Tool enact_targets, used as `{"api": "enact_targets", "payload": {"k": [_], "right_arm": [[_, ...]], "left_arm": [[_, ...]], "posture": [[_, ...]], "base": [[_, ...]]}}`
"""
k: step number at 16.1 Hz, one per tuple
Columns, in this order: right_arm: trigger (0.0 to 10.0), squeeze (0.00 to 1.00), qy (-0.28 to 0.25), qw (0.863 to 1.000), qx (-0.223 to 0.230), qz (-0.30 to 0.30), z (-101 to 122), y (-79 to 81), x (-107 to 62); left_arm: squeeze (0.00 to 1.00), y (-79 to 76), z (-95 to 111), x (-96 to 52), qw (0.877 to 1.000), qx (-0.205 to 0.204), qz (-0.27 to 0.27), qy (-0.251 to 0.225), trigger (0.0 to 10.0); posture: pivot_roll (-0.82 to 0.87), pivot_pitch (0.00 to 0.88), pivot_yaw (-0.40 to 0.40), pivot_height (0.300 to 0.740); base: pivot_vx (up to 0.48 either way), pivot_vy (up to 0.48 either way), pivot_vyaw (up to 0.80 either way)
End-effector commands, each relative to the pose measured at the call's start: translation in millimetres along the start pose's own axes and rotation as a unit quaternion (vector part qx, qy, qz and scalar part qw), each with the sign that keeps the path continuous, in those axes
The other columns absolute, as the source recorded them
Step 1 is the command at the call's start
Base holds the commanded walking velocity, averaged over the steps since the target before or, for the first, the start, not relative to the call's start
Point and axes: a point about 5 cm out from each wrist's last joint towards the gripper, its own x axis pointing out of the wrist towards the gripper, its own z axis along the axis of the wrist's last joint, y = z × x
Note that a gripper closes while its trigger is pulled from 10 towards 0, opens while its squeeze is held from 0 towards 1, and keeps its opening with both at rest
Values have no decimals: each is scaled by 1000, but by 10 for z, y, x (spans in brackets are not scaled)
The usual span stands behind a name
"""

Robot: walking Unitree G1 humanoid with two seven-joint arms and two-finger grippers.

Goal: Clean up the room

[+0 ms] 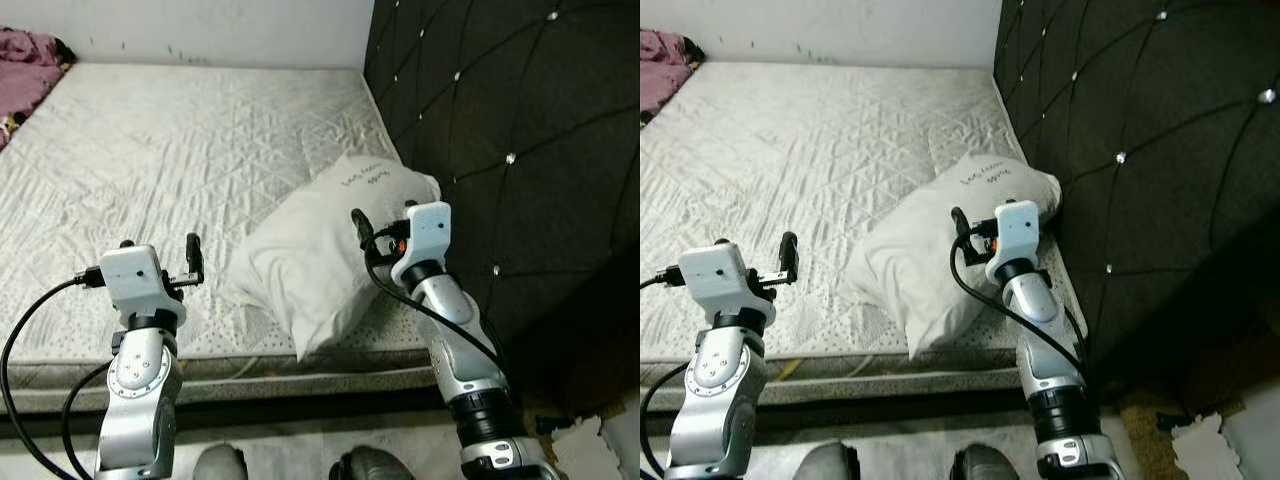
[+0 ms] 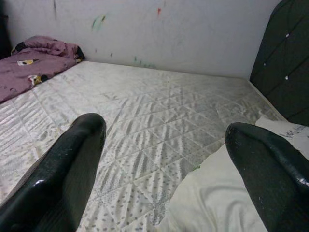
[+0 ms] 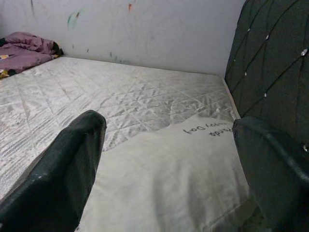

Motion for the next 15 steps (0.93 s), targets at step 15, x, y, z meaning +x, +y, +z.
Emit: {"api": "enact_targets", "payload": {"k": [15], "right_arm": [[10000, 0, 4, 1000, 3, 15, 13, 24, 58]], "left_arm": [[0, -22, 71, 19, 1000, -9, -2, -15, 10000]], "posture": [[-23, 35, -68, 670]], "base": [[61, 0, 0]]}}
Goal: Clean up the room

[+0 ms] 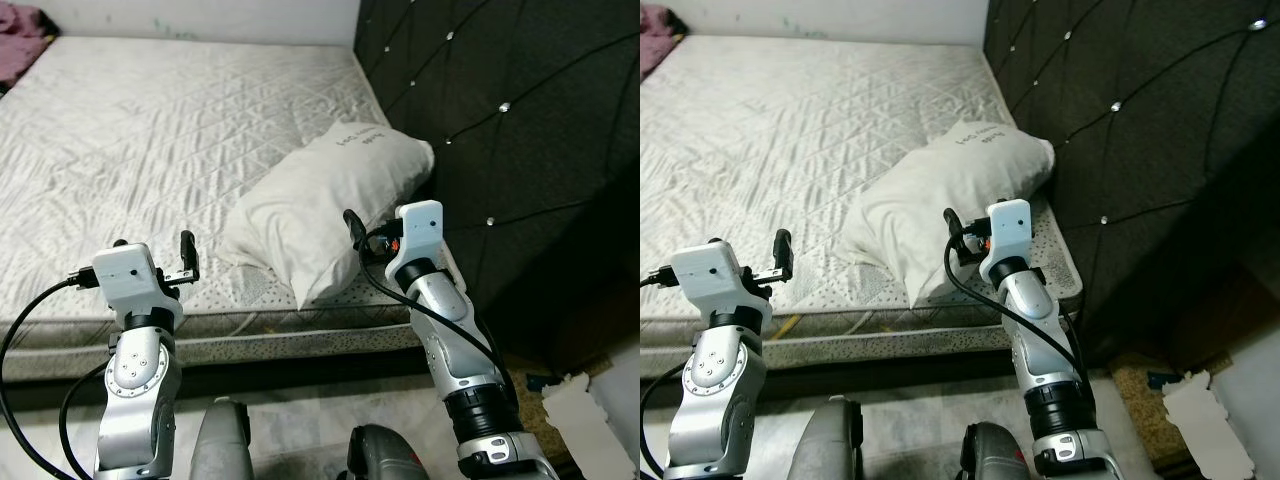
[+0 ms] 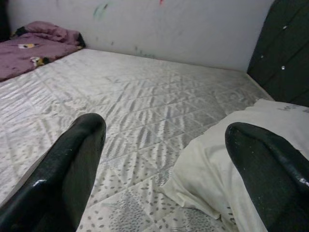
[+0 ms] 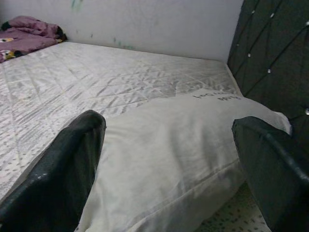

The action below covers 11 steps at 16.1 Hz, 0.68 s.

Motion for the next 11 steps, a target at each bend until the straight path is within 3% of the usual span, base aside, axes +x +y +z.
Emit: {"api": "enact_targets", "payload": {"k": [1, 5, 11], "right_arm": [[10000, 0, -1, 1000, -2, 0, 19, -25, 17], [10000, 0, 1, 1000, 0, 1, 6, -22, 24], [10000, 0, -7, 1000, -7, -1, 40, -35, 38]], "left_arm": [[0, -25, 38, 12, 1000, 0, -10, -9, 10000], [0, -58, 44, 45, 1000, 1, -12, -10, 10000], [0, -111, 58, 71, 1000, -4, -24, -15, 10000]], "posture": [[-23, 34, -68, 670], [-19, 29, -70, 670], [-30, 40, -67, 670]], "base": [[334, 0, 0], [338, 0, 0], [480, 0, 0]]}}
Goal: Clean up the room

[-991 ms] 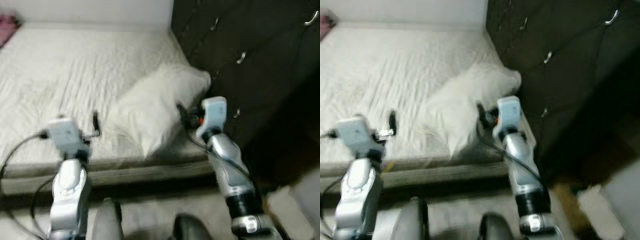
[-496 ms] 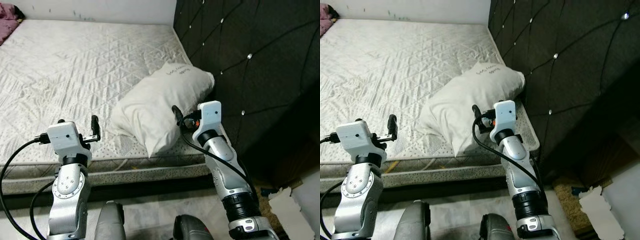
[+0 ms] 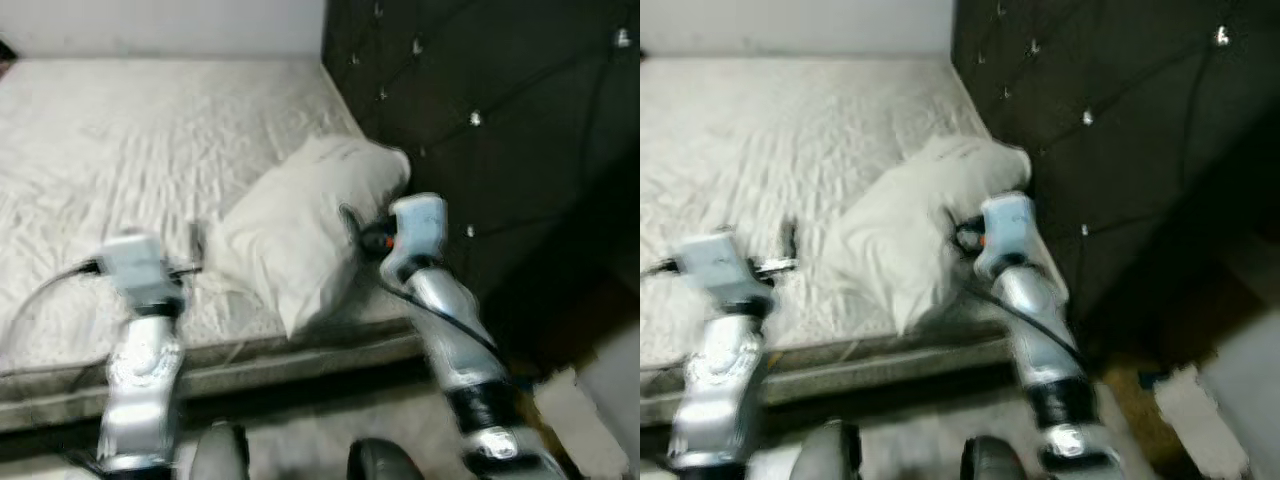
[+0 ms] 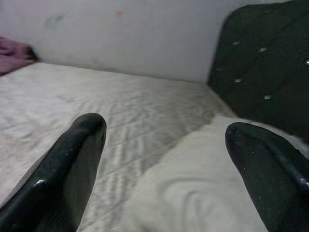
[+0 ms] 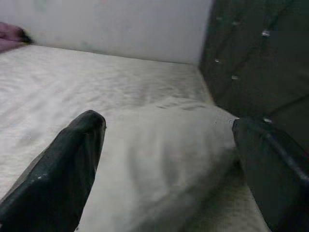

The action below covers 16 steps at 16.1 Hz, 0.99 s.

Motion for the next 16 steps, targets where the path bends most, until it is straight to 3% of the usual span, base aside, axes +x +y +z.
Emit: {"api": "enact_targets", "payload": {"k": [1, 10, 16], "right_arm": [[10000, 0, -13, 1000, 6, 18, 69, 125, 56], [10000, 0, -16, 1000, -2, 23, 81, 135, 63], [10000, 0, -18, 999, 2, 28, 77, 126, 48]], "left_arm": [[0, 121, -4, -1, 1000, 13, 18, 1, 10000], [0, 107, -10, 17, 1000, 4, 20, 0, 10000], [0, 94, -15, 41, 999, 8, 32, 4, 10000]], "posture": [[-30, 40, -67, 670], [-30, 35, -70, 670], [-37, 41, -71, 651]], "base": [[480, 0, 0], [382, 0, 0], [0, 0, 0]]}}
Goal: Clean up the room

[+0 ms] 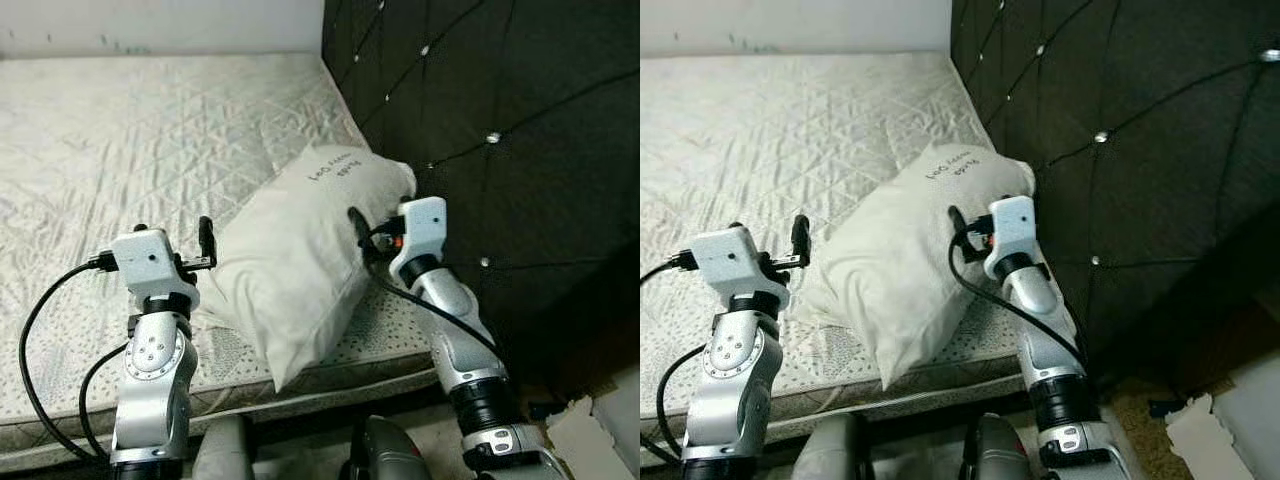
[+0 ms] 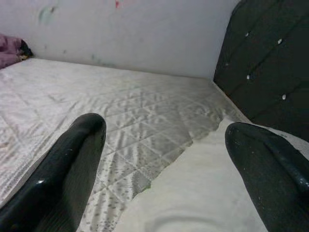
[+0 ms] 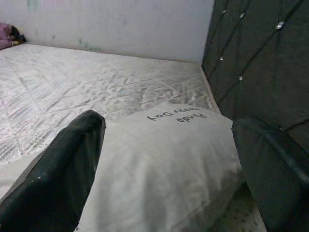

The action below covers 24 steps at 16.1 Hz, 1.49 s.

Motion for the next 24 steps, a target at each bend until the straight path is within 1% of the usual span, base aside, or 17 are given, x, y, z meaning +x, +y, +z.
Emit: {"api": "enact_targets", "payload": {"k": [1, 3, 4, 6, 10, 12, 14, 17, 19, 22, 24], "right_arm": [[10000, 0, -10, 1000, 1, 5, 45, 9, -3], [10000, 0, -8, 1000, 1, 10, 42, 19, 1], [10000, 0, -7, 1000, 1, 11, 42, 20, 4], [10000, 0, 8, 1000, 0, 30, 15, 56, 33], [10000, 0, 14, 999, -11, 42, 30, 50, 101], [10000, 0, 9, 999, -17, 50, 46, 53, 109], [10000, 0, 9, 998, -16, 52, 52, 65, 115], [10000, 0, 5, 998, -12, 56, 50, 81, 128], [10000, 0, 5, 998, -16, 55, 50, 76, 128], [10000, 0, -5, 998, -26, 64, 71, 108, 116], [10000, 0, -5, 998, -24, 63, 74, 108, 113]], "left_arm": [[0, 30, -15, 6, 1000, 5, 14, 5, 10000], [0, 68, -22, 4, 999, 10, 32, 7, 10000], [0, 76, -23, 5, 999, 11, 36, 8, 10000], [0, 148, -34, 2, 997, 12, 71, 14, 10000], [0, 283, -53, 15, 993, 14, 113, 22, 10000], [0, 296, -53, 15, 993, 5, 118, 23, 10000], [0, 300, -55, 19, 993, 10, 117, 23, 10000], [0, 283, -45, 11, 994, 11, 105, 16, 10000], [0, 285, -50, 9, 995, 11, 100, 17, 10000], [0, 275, -46, 24, 995, 12, 94, 16, 10000], [0, 269, -42, 26, 996, 11, 92, 15, 10000]], "posture": [[-38, 42, -73, 636], [-38, 42, -75, 601], [-37, 45, -78, 596], [-36, 44, -79, 571], [-35, 38, -79, 571], [-33, 34, -80, 571], [-33, 34, -80, 571], [-30, 31, -85, 571], [-31, 32, -85, 571], [-33, 31, -82, 571], [-36, 34, -79, 571]], "base": [[0, 0, 0], [0, 0, 0], [0, 0, 0], [0, 0, 0], [0, 0, 0], [0, 0, 200], [0, 0, 581], [0, 0, 0], [291, 0, 0], [480, 0, 0], [480, 0, 0]]}}
